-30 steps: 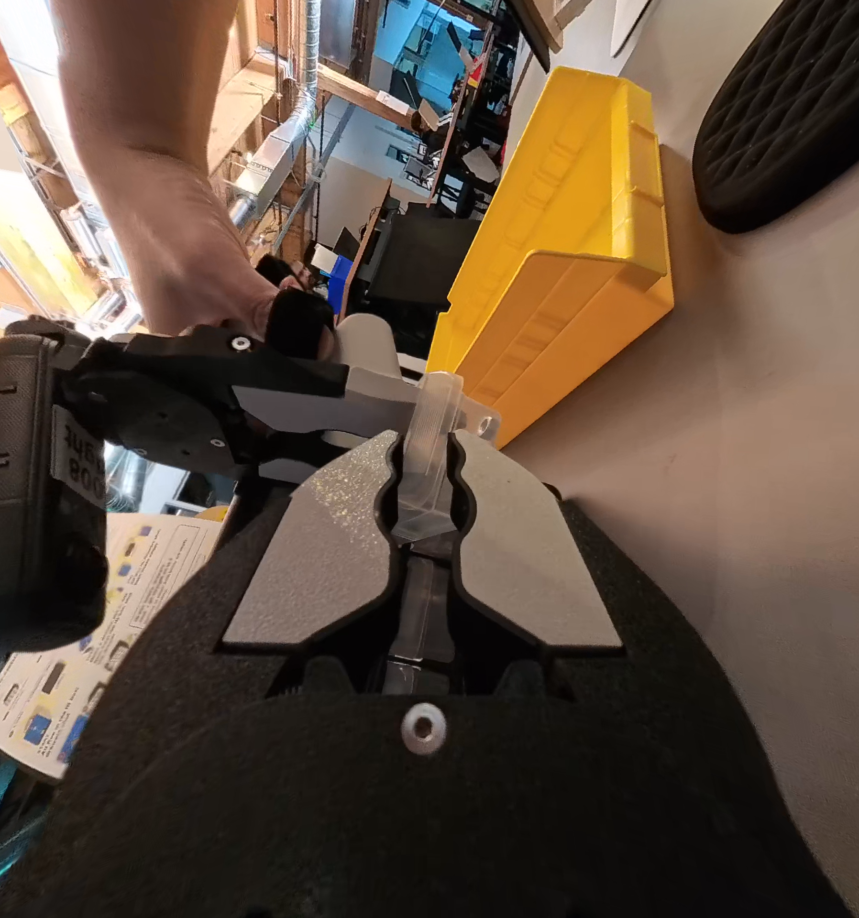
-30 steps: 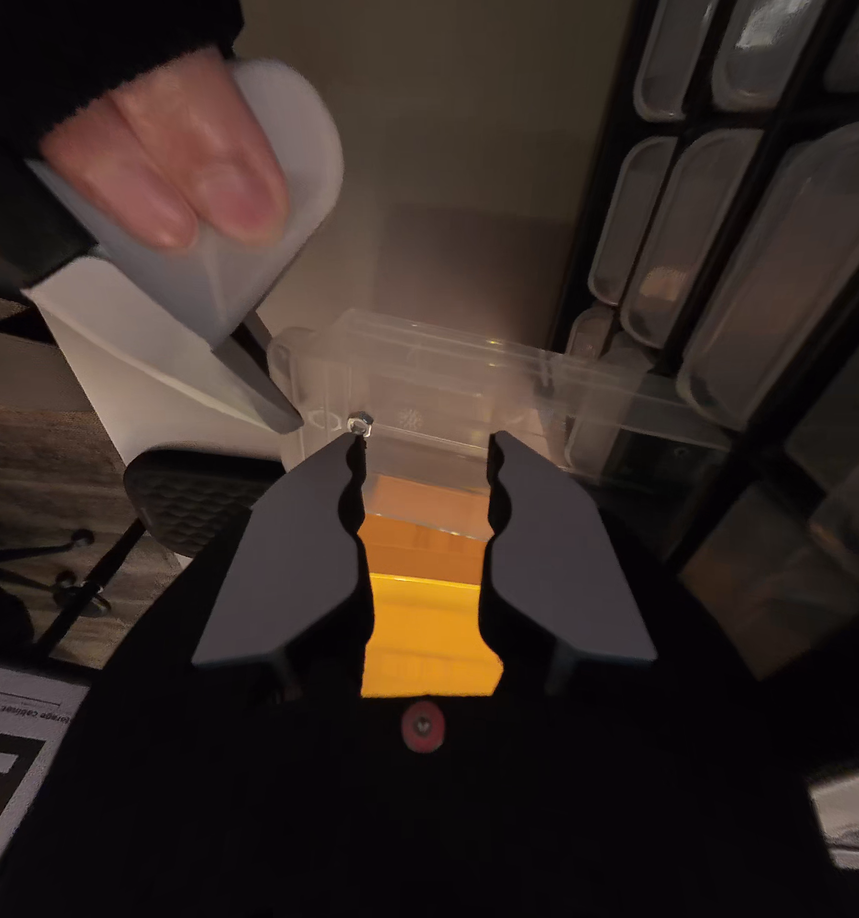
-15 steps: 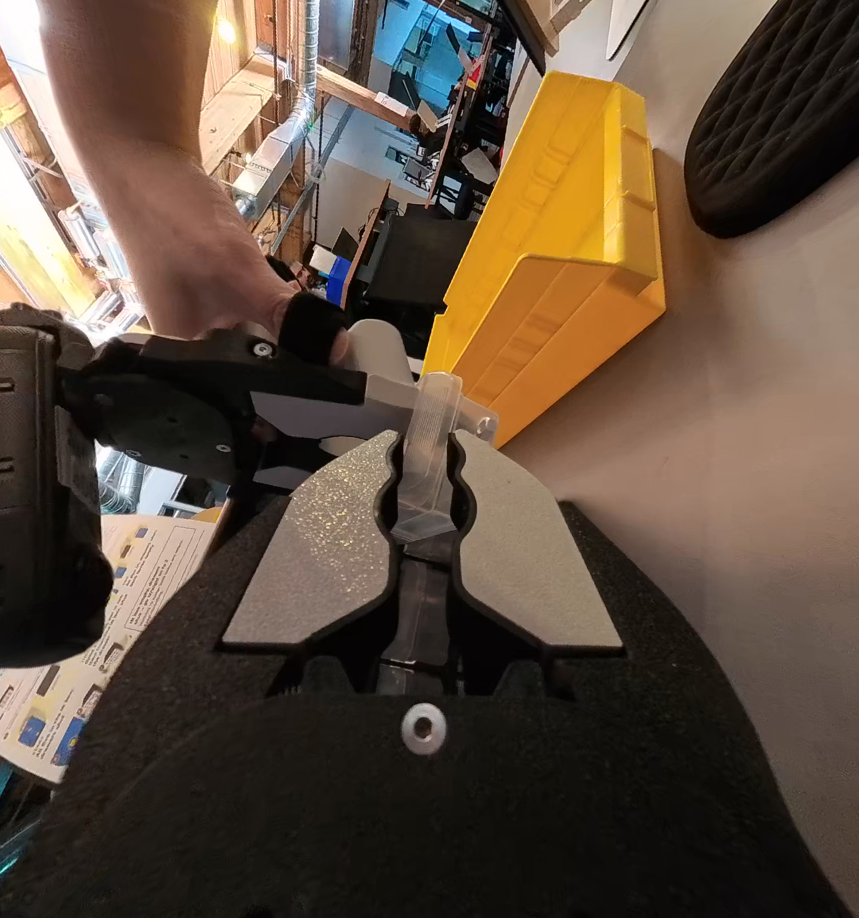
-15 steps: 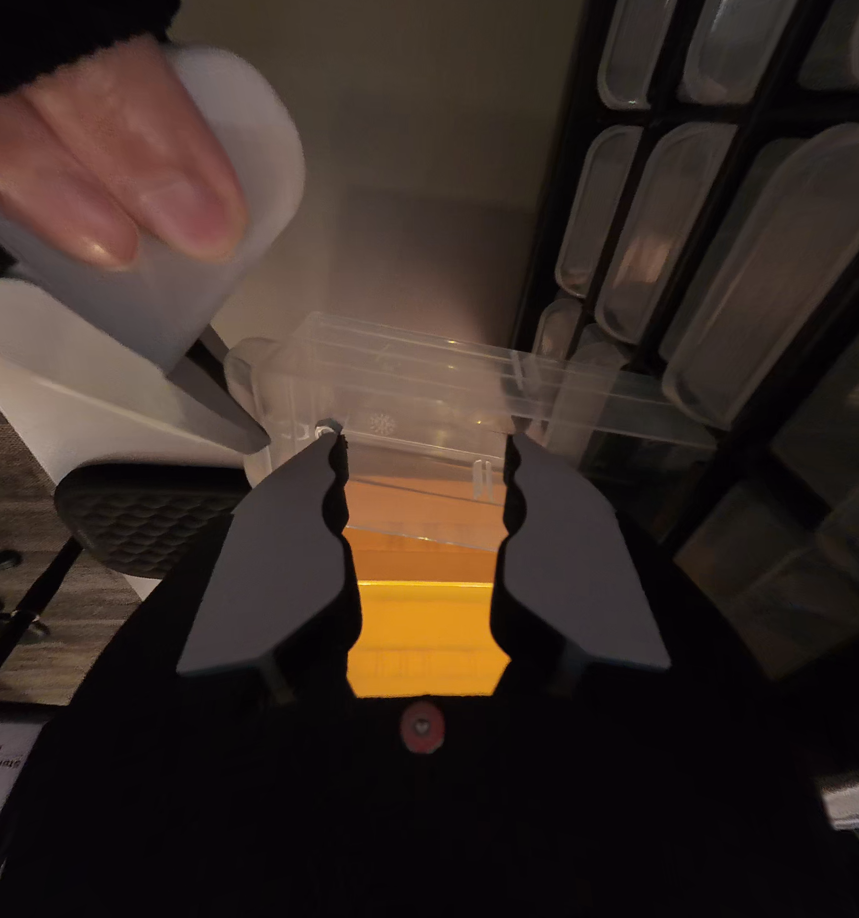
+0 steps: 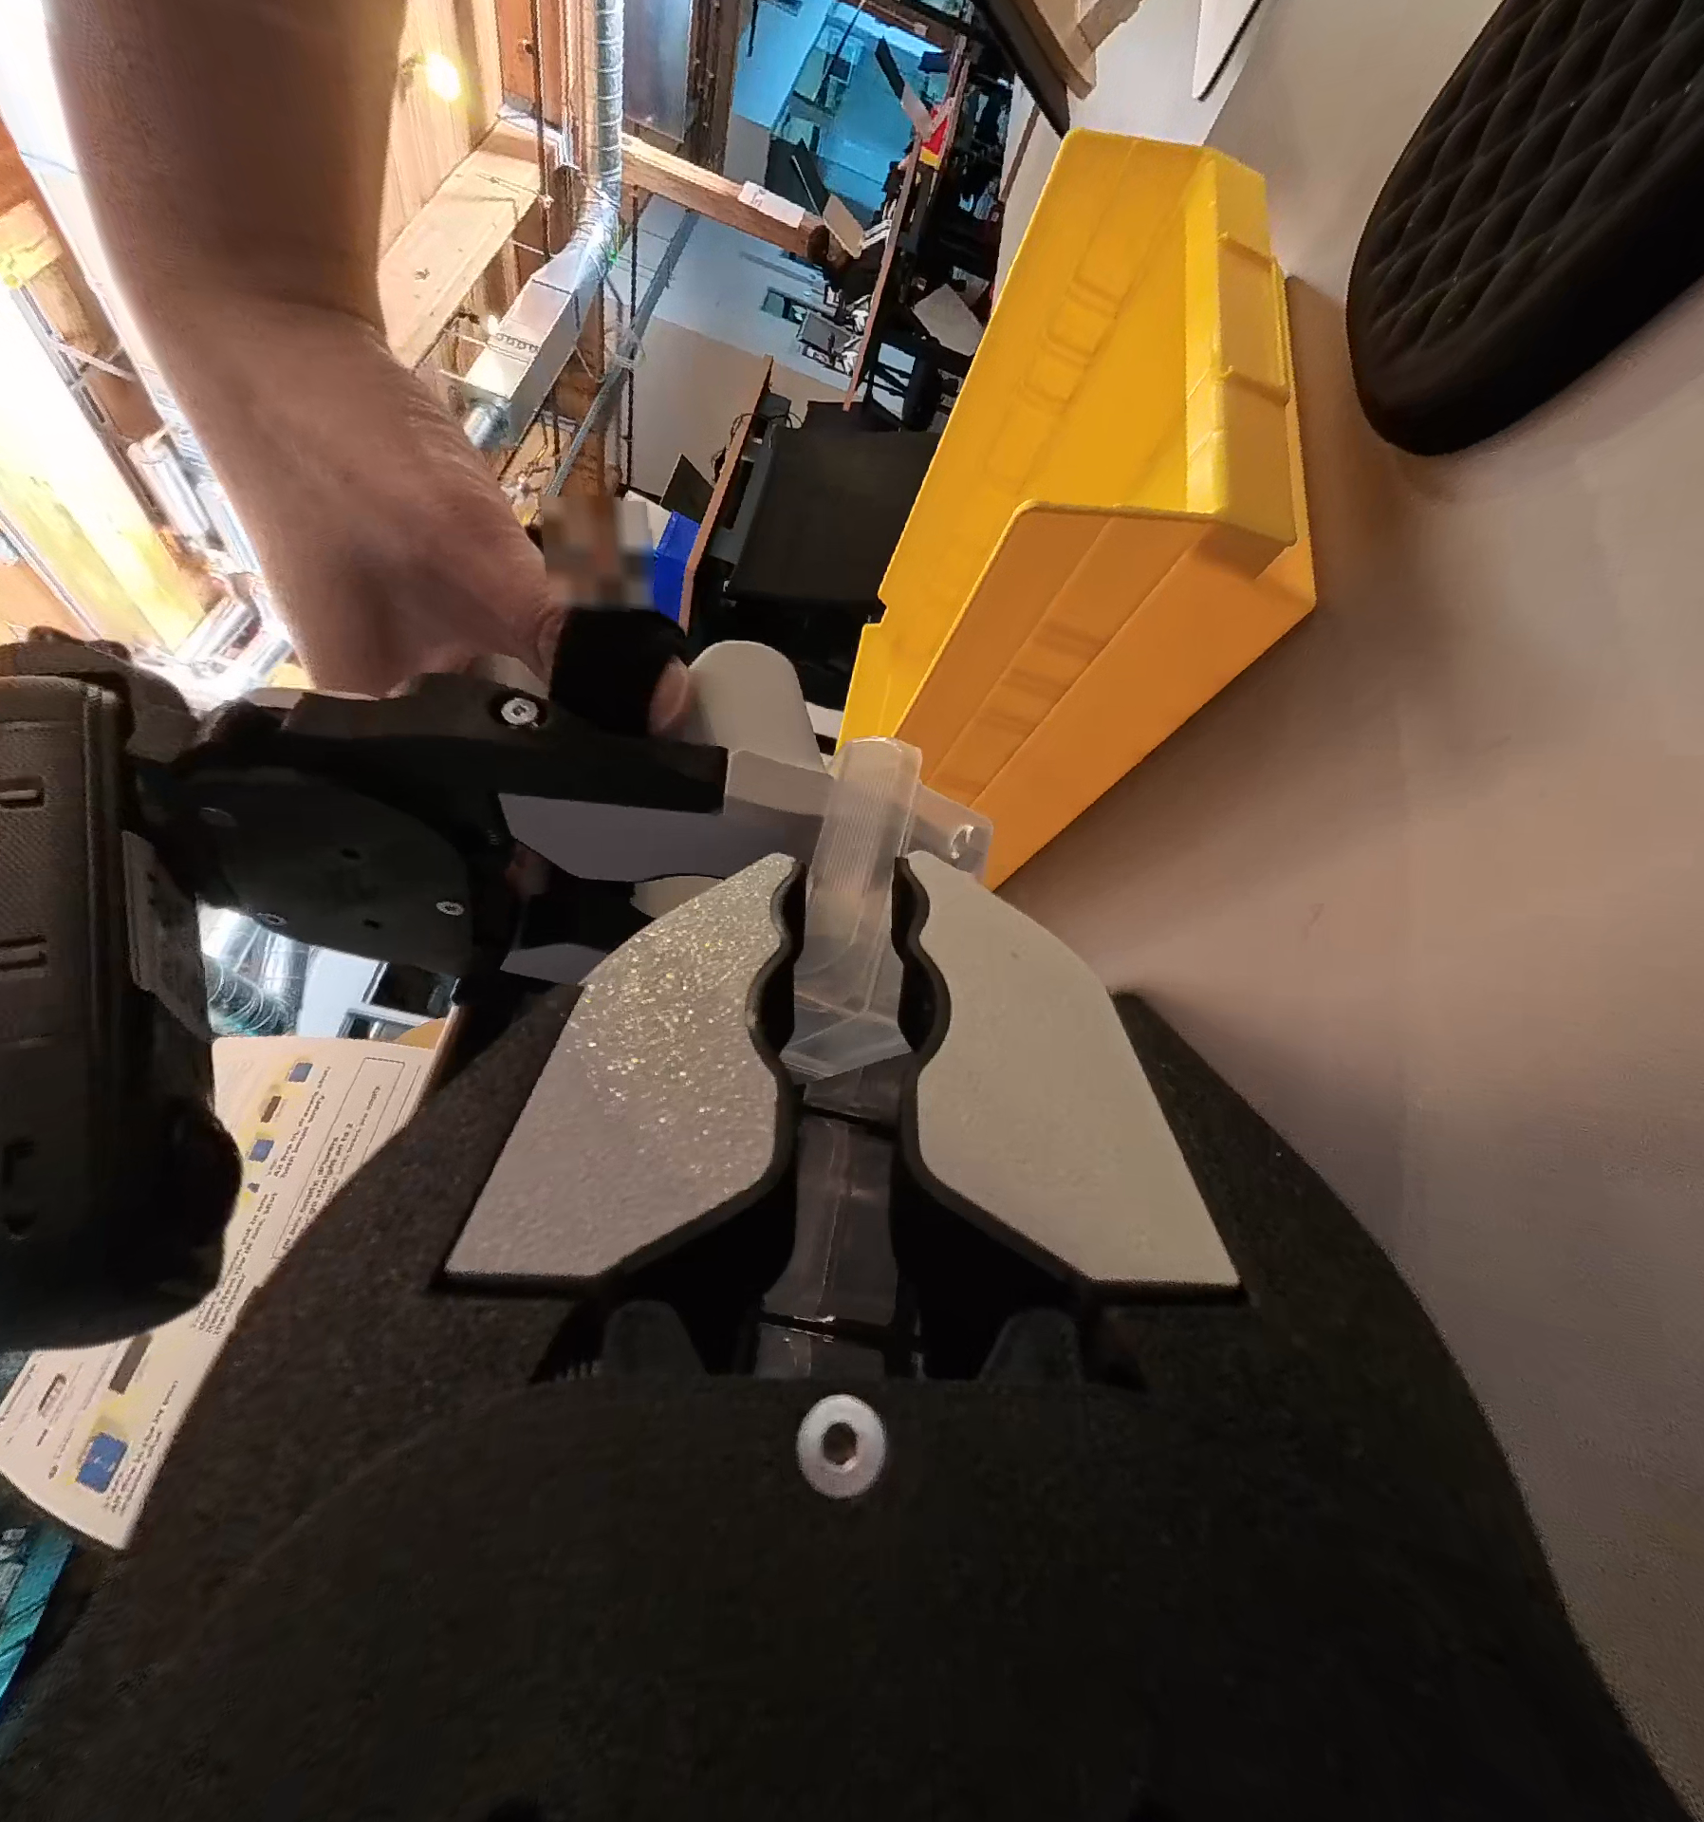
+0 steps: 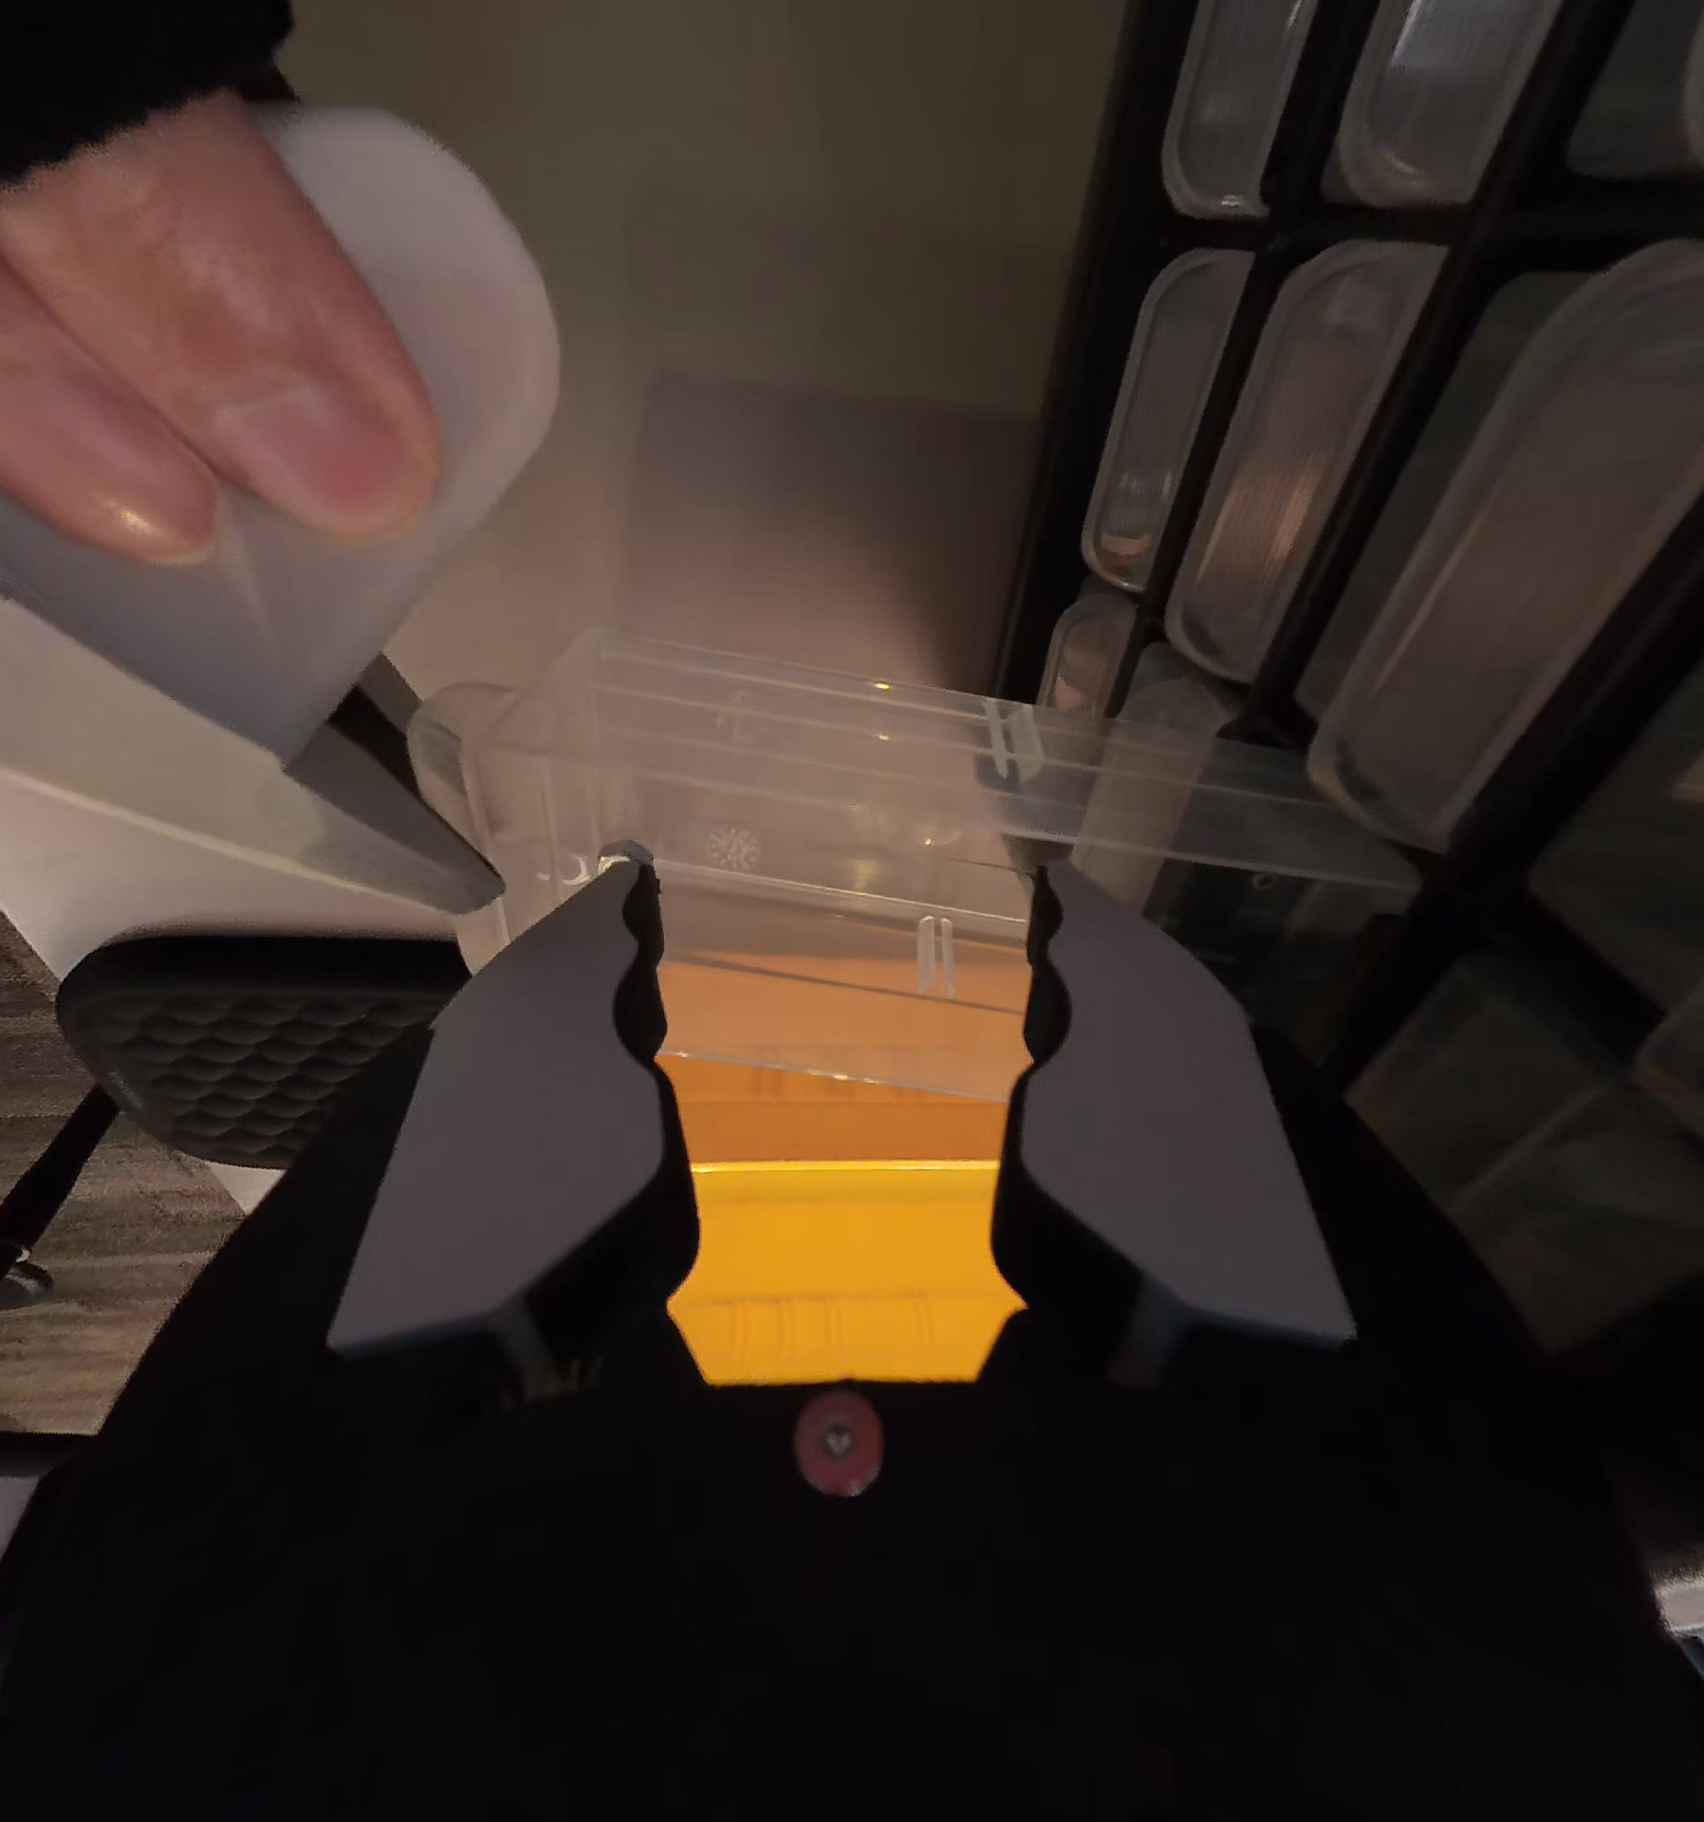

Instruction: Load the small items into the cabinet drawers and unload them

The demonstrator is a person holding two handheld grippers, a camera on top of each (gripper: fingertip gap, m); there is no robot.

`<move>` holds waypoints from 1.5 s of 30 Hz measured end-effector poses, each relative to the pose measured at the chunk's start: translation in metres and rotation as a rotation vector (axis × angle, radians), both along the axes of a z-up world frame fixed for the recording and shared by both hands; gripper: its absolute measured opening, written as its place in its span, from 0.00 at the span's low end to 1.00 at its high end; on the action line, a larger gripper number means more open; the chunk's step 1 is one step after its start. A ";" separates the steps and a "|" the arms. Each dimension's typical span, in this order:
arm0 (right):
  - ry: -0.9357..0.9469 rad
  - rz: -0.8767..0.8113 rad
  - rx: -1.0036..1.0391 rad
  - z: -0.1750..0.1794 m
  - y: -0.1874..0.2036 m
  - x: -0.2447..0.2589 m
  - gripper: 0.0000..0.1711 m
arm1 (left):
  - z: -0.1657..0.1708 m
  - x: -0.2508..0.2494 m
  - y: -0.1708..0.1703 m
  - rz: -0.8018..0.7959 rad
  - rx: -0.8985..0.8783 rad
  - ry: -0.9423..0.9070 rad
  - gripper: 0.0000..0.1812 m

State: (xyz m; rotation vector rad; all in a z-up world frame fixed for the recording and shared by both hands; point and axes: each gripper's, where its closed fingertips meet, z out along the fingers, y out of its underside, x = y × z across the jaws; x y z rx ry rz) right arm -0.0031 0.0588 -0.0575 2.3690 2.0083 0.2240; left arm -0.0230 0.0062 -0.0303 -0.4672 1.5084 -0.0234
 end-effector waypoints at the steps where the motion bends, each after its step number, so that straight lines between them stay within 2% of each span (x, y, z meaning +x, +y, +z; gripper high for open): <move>1: -0.005 0.002 0.002 0.000 0.000 0.001 0.43 | 0.000 0.000 0.000 0.001 0.000 -0.001 0.09; 12: -0.013 0.002 0.033 -0.001 0.004 0.001 0.44 | -0.003 0.000 0.002 0.006 0.003 0.009 0.09; 16: 0.007 -0.001 0.081 0.002 0.009 0.000 0.42 | -0.003 -0.001 0.003 0.007 0.001 0.006 0.09; 34: 0.147 -0.100 -0.038 0.007 0.001 -0.009 0.41 | 0.003 -0.003 0.007 0.017 0.011 -0.014 0.09; 40: 0.010 -0.037 -0.043 0.004 -0.001 0.001 0.40 | 0.005 -0.001 0.005 0.012 0.026 -0.018 0.09; 45: 0.009 -0.049 -0.055 0.004 -0.001 -0.002 0.40 | 0.006 -0.003 0.006 0.013 0.026 -0.021 0.09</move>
